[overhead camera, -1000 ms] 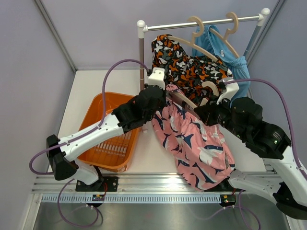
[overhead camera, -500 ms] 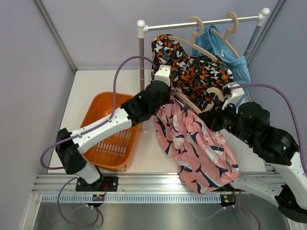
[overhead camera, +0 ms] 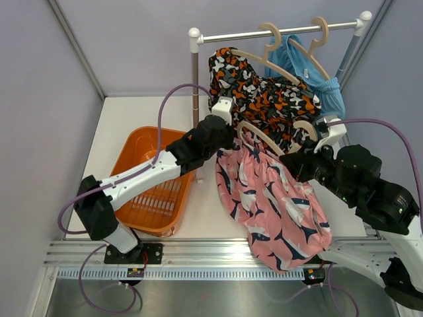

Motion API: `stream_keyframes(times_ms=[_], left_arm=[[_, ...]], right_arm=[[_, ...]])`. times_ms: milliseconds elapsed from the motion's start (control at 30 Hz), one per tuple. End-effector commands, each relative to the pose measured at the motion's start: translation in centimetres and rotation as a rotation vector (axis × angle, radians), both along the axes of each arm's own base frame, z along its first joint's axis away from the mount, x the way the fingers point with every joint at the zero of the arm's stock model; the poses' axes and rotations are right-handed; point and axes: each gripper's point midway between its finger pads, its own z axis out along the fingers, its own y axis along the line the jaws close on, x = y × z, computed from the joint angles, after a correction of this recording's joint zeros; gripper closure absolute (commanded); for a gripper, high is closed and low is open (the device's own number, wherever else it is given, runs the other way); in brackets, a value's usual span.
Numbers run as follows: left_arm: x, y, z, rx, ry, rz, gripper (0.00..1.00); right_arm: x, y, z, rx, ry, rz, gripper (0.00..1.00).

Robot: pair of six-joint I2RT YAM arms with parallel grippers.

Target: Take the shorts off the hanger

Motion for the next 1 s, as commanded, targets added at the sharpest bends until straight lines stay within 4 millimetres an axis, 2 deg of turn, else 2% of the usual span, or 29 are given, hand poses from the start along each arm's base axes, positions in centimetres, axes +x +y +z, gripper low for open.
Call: stream_keyframes(times_ms=[0, 33, 100, 133, 200, 233, 267, 300, 333, 367, 400, 433, 500, 533, 700, 800, 900, 967], left_arm=[[2.0, 4.4, -1.2, 0.020, -0.004, 0.127, 1.00], [1.1, 3.8, -0.6, -0.005, -0.008, 0.093, 1.00], [-0.3, 3.4, -1.0, 0.000, -0.005, 0.067, 1.00], [-1.6, 2.9, 0.1, -0.015, -0.031, 0.049, 1.00], [-3.2, 2.6, 0.5, -0.015, -0.045, 0.026, 1.00], [-4.7, 1.8, 1.0, -0.024, -0.060, 0.000, 1.00], [-5.8, 1.9, 2.3, -0.052, -0.079, -0.016, 1.00], [-6.8, 1.6, 2.1, -0.049, -0.080, -0.038, 1.00], [-8.6, 0.8, 2.5, -0.056, -0.090, -0.080, 1.00], [-9.6, 0.8, 3.4, -0.074, -0.107, -0.101, 1.00], [-10.8, 0.4, 3.4, -0.057, -0.124, -0.139, 1.00], [-12.8, -0.4, 3.5, -0.043, -0.132, -0.184, 1.00], [-14.7, -0.9, 3.7, -0.010, -0.145, -0.238, 1.00], [-16.4, -1.3, 3.6, 0.019, -0.137, -0.278, 1.00], [-20.7, -1.3, 2.6, 0.140, -0.143, -0.378, 1.00], [-24.6, -1.4, 1.8, 0.187, -0.140, -0.520, 1.00], [-26.9, -0.9, 1.7, 0.204, -0.153, -0.601, 1.00], [-29.4, -0.4, 1.5, 0.207, -0.161, -0.695, 1.00]], right_arm=[[-1.3, -1.6, 3.7, 0.094, -0.093, -0.013, 1.00], [-0.9, -1.8, 3.8, 0.094, -0.103, -0.036, 1.00], [-0.1, -1.7, 3.9, 0.090, -0.118, -0.063, 1.00], [0.5, -2.2, 3.9, 0.079, -0.123, -0.103, 1.00], [1.6, -2.2, 3.8, 0.058, -0.131, -0.145, 1.00], [2.2, -2.6, 3.7, 0.045, -0.139, -0.184, 1.00], [2.5, -2.6, 3.7, 0.038, -0.145, -0.200, 1.00], [3.2, -2.4, 3.8, 0.029, -0.155, -0.216, 1.00], [3.8, -2.8, 3.9, 0.018, -0.164, -0.255, 1.00], [4.2, -2.9, 3.9, 0.008, -0.171, -0.276, 1.00], [5.0, -2.7, 3.9, -0.017, -0.180, -0.294, 1.00], [5.5, -2.9, 4.1, -0.028, -0.188, -0.325, 1.00], [6.7, -2.7, 4.5, -0.060, -0.198, -0.361, 1.00], [7.0, -2.7, 4.7, -0.066, -0.200, -0.374, 1.00], [8.7, -2.6, 6.4, -0.091, -0.245, -0.436, 1.00], [9.0, -3.4, 8.0, -0.075, -0.287, -0.490, 1.00], [9.2, -4.1, 9.2, -0.062, -0.323, -0.524, 1.00], [9.3, -4.5, 10.0, -0.065, -0.338, -0.548, 1.00]])
